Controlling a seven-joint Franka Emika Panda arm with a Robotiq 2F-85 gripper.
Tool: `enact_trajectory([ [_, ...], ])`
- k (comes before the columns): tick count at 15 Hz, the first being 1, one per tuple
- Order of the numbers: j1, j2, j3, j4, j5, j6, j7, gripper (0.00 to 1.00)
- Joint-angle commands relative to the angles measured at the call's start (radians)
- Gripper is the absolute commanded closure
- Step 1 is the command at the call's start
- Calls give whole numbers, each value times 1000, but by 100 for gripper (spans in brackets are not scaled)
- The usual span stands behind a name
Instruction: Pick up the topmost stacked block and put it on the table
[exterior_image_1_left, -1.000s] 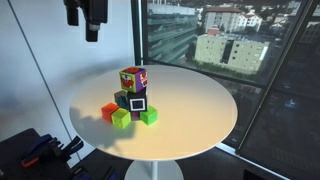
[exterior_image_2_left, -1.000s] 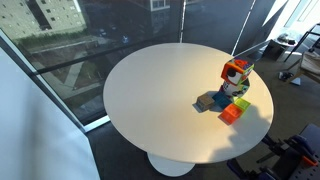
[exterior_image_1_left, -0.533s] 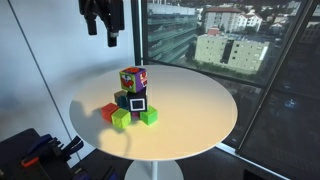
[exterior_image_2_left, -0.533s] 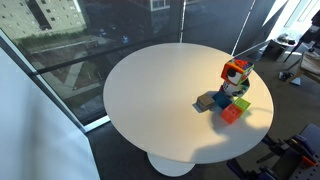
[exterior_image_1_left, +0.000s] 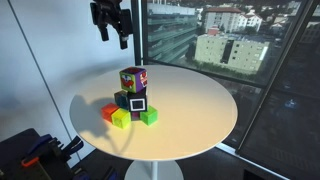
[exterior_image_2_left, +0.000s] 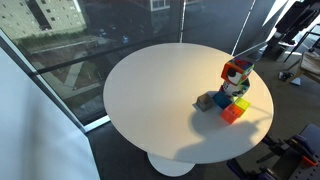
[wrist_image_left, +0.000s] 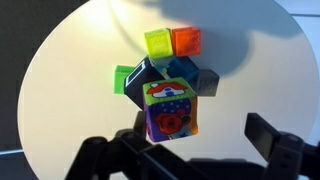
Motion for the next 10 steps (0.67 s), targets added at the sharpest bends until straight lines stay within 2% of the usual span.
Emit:
enact_trajectory([
  [1,3,44,35,7,-28,70,54,0],
  [10,-7,170,78,49,-151,91,169,0],
])
